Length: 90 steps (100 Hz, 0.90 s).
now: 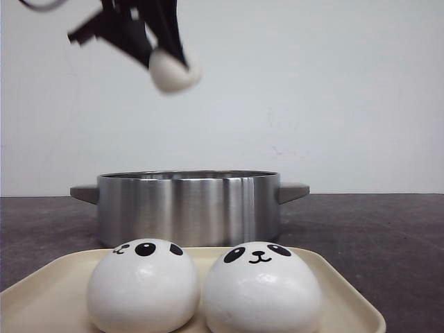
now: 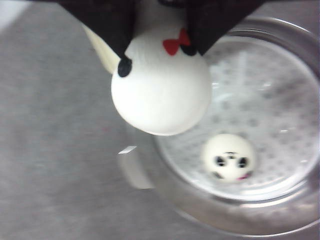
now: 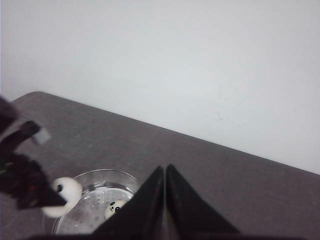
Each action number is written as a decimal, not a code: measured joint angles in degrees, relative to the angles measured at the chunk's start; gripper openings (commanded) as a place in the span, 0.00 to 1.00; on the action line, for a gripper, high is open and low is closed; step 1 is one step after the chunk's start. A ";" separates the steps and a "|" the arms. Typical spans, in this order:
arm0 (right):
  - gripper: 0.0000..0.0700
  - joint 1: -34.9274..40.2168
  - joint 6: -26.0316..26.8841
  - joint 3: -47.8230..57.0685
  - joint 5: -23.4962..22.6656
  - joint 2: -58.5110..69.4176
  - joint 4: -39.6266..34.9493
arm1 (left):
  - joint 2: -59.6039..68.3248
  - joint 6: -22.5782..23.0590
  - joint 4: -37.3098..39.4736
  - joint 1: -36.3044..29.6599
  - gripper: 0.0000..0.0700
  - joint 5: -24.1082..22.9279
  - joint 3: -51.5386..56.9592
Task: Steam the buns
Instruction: 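Lift the bun with the left gripper and carry it over the pot, then lower the bun into the pot and open the left gripper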
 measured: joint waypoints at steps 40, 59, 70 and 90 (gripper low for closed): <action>0.00 0.00 0.00 0.00 0.00 -0.02 -1.44 | 20.46 3.61 -3.19 5.05 0.01 -6.29 10.40; 0.00 0.00 0.00 0.00 0.00 -0.02 -2.47 | 24.52 5.60 -2.10 5.05 0.02 -9.18 10.78; 0.00 0.00 0.00 0.00 0.00 0.00 -2.60 | 26.60 6.10 -0.70 5.16 0.03 -9.86 10.78; 0.00 -0.02 0.09 0.00 0.13 -0.02 -4.20 | 27.85 6.43 2.89 5.18 0.11 -10.62 10.78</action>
